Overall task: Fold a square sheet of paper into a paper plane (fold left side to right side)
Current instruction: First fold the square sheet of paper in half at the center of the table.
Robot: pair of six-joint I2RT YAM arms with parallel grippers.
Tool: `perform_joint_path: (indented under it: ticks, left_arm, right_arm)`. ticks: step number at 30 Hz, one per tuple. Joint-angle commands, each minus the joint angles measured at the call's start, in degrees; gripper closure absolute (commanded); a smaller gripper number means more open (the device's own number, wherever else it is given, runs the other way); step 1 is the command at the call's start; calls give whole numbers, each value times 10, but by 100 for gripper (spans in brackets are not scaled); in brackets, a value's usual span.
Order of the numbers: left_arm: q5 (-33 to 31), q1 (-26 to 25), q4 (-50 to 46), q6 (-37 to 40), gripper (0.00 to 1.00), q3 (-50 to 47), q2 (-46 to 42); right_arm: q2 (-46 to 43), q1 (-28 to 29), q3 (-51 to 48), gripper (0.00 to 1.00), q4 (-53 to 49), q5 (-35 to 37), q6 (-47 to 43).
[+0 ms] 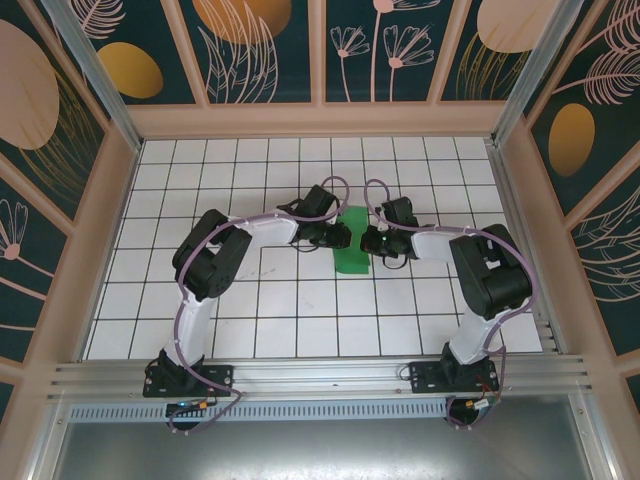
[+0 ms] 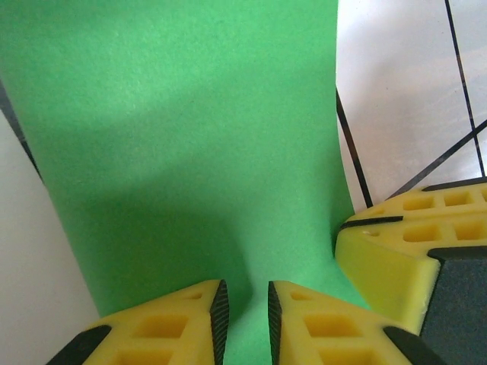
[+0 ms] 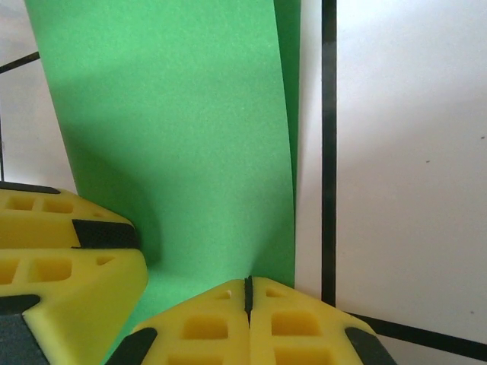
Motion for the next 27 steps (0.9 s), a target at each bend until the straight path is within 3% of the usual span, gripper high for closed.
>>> perform_joint_path:
  ticks: [1,9,17,27]
  left_arm:
    - [-25,6,-21,8,74,-34,-3]
    - [-26,49,-3,6,75,-98,-67]
    - [14,40,64,5,74,-119,-125]
    - [53,1,78,0,73,-67,-53]
  right_arm:
    - [23,9,-20,100,-90,33,-13]
    - [21,9,-20,100,-87,24,-14]
    - [20,10,-18,100,-85,19,-11]
    - [19,13,-17,100,-86,17,-11]
